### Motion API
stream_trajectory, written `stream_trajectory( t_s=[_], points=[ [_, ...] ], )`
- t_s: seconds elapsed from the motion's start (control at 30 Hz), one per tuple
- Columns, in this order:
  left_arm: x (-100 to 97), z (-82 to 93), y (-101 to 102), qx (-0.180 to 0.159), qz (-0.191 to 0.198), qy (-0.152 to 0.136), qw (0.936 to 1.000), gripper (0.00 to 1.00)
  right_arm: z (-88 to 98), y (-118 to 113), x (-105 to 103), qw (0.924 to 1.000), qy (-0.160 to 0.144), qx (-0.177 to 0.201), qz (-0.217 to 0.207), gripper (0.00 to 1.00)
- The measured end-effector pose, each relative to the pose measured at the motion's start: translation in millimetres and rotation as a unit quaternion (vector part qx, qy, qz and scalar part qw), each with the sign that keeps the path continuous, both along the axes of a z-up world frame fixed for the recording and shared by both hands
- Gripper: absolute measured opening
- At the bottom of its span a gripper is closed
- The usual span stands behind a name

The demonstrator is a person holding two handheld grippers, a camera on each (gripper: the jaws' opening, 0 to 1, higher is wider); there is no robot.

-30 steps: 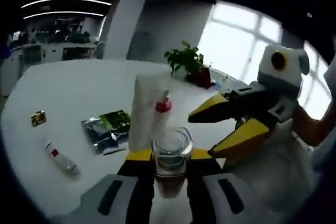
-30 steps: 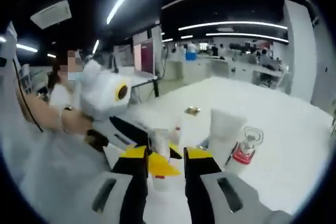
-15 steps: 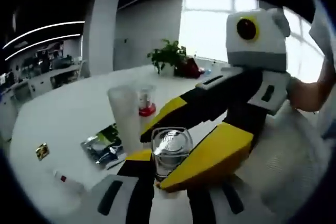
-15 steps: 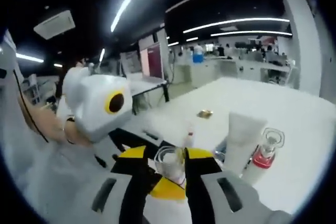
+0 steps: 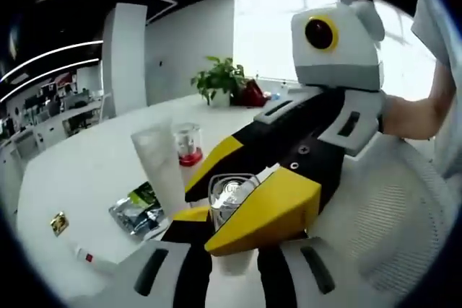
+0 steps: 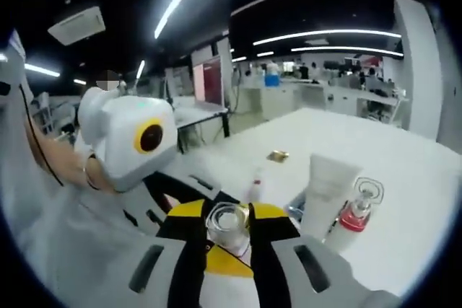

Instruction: Arrange the skincare products in the storage area until every visible bottle or jar stands upright without overlapping.

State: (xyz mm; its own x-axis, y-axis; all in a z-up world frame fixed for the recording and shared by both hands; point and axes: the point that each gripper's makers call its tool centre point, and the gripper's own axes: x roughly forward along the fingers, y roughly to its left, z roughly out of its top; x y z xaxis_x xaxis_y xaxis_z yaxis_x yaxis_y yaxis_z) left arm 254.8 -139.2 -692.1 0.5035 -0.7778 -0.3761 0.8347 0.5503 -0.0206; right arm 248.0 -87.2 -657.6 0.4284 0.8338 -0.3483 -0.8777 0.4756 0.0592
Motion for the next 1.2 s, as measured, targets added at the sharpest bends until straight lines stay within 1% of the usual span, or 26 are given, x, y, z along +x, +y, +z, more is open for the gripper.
stream_trajectory(
  t_s=[0.1, 0.17, 0.23, 0.27, 0.33, 0.37, 0.4, 0.43, 0.47, 0.5, 0.57, 0.63, 0.7, 0.73, 0.83, 0.9, 0.97, 1.07, 1.13, 1.2],
  points=[
    [-0.6, 3.0, -1, -0.006, -0.003, -0.005, 1.0, 0.17, 2.4, 0, 0, 1.0, -0.006, -0.004, -0.002, 0.2],
    [-0.9, 4.6, -2, -0.009, -0.013, -0.017, 0.9997, 0.18, 2.6, 0, 1, 1.0, -0.004, -0.004, -0.002, 0.2],
    [-1.1, 4.3, -1, -0.008, -0.011, -0.015, 0.9998, 0.19, 1.8, 0, 1, 1.0, -0.001, -0.003, -0.002, 0.2],
    [-0.7, 4.3, -1, -0.002, -0.014, -0.026, 0.9996, 0.2, 1.4, 0, 2, 1.0, 0.001, -0.003, -0.002, 0.2],
    [-2.3, -2.2, -1, 0.02, -0.02, -0.031, 0.9991, 0.21, 1.4, -1, 2, 1.0, 0.002, -0.003, -0.002, 0.2],
    [-1.7, -5.5, -1, 0.027, -0.022, -0.032, 0.9989, 0.23, 2.2, -1, 3, 1.0, 0.001, -0.003, -0.004, 0.2],
    [-2.9, -9.4, -2, 0.032, -0.025, -0.027, 0.9988, 0.27, 3.0, -2, 4, 1.0, 0.0, -0.003, -0.005, 0.2],
    [-3.8, -12.6, -3, 0.034, -0.026, -0.018, 0.9989, 0.34, 3.7, -2, 5, 1.0, 0.0, -0.003, -0.005, 0.2],
    [-5.6, -18.4, -2, 0.037, -0.026, 0.0, 0.999, 0.38, 4.2, -3, 6, 1.0, 0.0, -0.003, -0.006, 0.2],
    [-3.7, -24.5, 1, 0.047, -0.02, 0.008, 0.9987, 0.41, 4.5, -4, 8, 1.0, -0.002, -0.005, -0.009, 0.2],
    [0.7, -24.9, 3, 0.055, -0.018, -0.003, 0.9983, 0.4, 4.8, -7, 11, 0.9999, -0.004, -0.008, -0.012, 0.2],
    [0.9, -27.2, 6, 0.057, -0.014, 0.0, 0.9983, 0.38, 4.9, -10, 13, 0.9998, -0.008, -0.009, -0.014, 0.2],
    [1.1, -30.8, 8, 0.059, -0.009, 0.011, 0.9981, 0.39, 3.4, -14, 14, 0.9997, -0.011, -0.017, -0.013, 0.2],
    [1.4, -32.3, 9, 0.062, -0.008, 0.011, 0.998, 0.39, 2.3, -17, 16, 0.9996, -0.015, -0.021, -0.013, 0.2],
    [2.4, -34.7, 10, 0.066, -0.004, 0.013, 0.9977, 0.37, -1.9, -26, 18, 0.9995, -0.011, -0.026, -0.015, 0.2],
    [1.7, -40.6, 11, 0.072, -0.004, 0.026, 0.9971, 0.37, -5.2, -32, 19, 0.9994, -0.013, -0.032, -0.005, 0.2],
    [1.1, -43.5, 12, 0.075, -0.004, 0.031, 0.9967, 0.35, -8.2, -39, 23, 0.9989, -0.024, -0.038, 0.01, 0.2],
    [2.3, -45.5, 12, 0.076, 0.0, 0.032, 0.9966, 0.34, -17.9, -48, 31, 0.9988, -0.015, -0.039, 0.025, 0.2],
    [-0.1, -49.4, 9, 0.074, -0.003, 0.045, 0.9963, 0.35, -24.0, -54, 36, 0.9984, -0.019, -0.036, 0.04, 0.2],
    [-4.1, -55.0, 5, 0.079, -0.012, 0.054, 0.9953, 0.36, -28.8, -59, 41, 0.9984, -0.015, -0.035, 0.042, 0.2]
  ],
)
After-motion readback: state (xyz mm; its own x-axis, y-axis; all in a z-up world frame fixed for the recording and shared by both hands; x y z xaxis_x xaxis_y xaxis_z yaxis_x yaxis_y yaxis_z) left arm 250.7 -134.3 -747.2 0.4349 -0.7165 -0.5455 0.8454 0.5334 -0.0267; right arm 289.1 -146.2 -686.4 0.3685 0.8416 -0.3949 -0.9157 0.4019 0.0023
